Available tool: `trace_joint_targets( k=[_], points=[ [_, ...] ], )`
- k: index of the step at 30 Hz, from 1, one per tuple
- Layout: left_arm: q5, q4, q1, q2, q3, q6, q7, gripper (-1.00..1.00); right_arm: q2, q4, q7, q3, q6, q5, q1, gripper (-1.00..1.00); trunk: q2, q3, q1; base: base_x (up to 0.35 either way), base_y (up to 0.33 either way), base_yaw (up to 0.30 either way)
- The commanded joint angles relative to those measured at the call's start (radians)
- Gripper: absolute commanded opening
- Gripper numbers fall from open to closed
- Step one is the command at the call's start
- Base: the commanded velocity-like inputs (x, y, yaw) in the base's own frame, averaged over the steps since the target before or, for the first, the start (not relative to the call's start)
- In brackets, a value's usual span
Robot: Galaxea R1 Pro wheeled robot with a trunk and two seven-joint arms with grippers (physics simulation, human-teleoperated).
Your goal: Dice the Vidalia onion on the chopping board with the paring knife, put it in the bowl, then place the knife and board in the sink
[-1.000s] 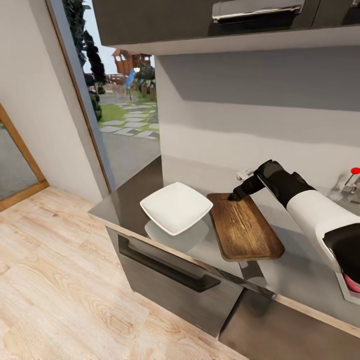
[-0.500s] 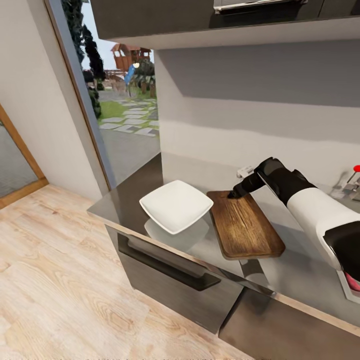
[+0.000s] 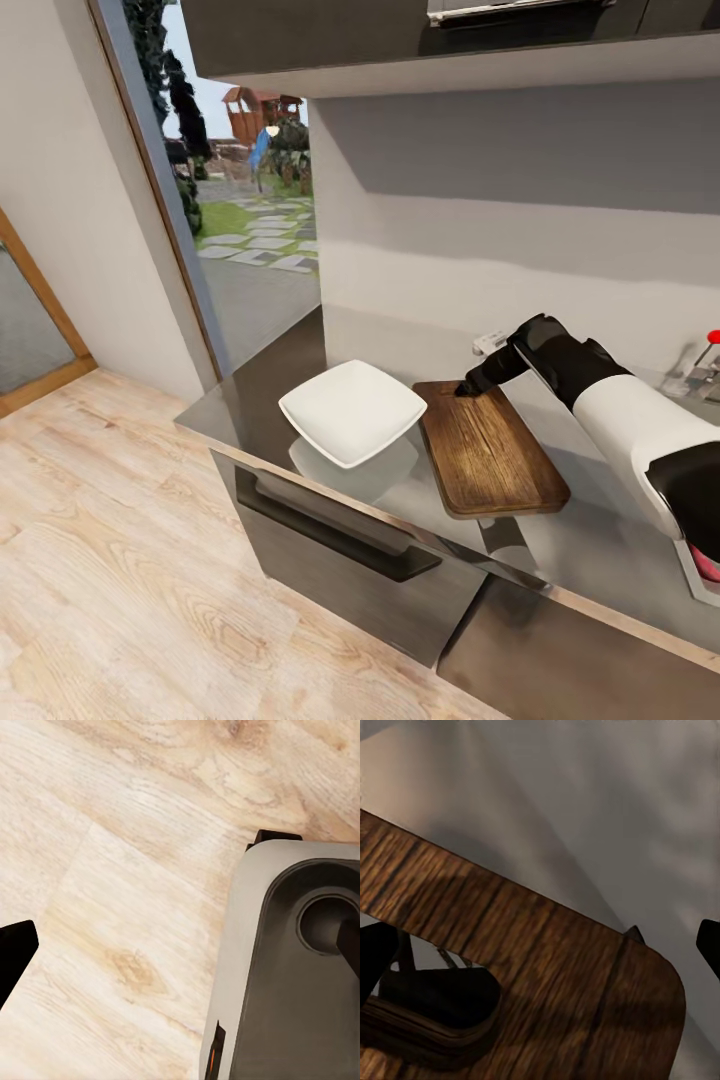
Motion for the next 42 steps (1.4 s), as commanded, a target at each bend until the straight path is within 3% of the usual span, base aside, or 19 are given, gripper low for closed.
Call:
trace_joint_targets(
  k=[1, 12, 18, 26, 42],
  points=[
    [0.001, -0.001, 0.000, 0.000, 0.001, -0.002, 0.000, 1.00, -0.001, -0.002, 0.010, 0.004, -0.002, 0.017, 0.017, 1.00, 0.000, -0.001, 0.000, 0.000, 0.000, 0.000],
    [0.003, 0.043, 0.000, -0.005, 0.003, 0.002, -0.005, 1.00, 0.001, -0.013, 0.001, 0.011, -0.019, 0.026, 0.011, 1.00, 0.000, -0.001, 0.000, 0.000, 0.000, 0.000],
    [0.001, 0.078, 0.000, -0.006, 0.007, -0.001, -0.006, 1.00, -0.018, -0.015, 0.002, 0.023, -0.037, -0.004, 0.007, 1.00, 0.000, -0.001, 0.000, 0.000, 0.000, 0.000],
    [0.001, 0.121, 0.000, -0.006, 0.007, -0.001, -0.006, 1.00, -0.023, -0.016, 0.004, 0.049, -0.059, -0.024, 0.007, 1.00, 0.000, -0.001, 0.000, 0.000, 0.000, 0.000],
    [0.001, 0.123, 0.000, -0.006, 0.007, -0.001, -0.006, 1.00, -0.020, -0.015, 0.010, 0.056, -0.104, -0.007, 0.007, 1.00, 0.000, -0.001, 0.000, 0.000, 0.000, 0.000]
  ],
)
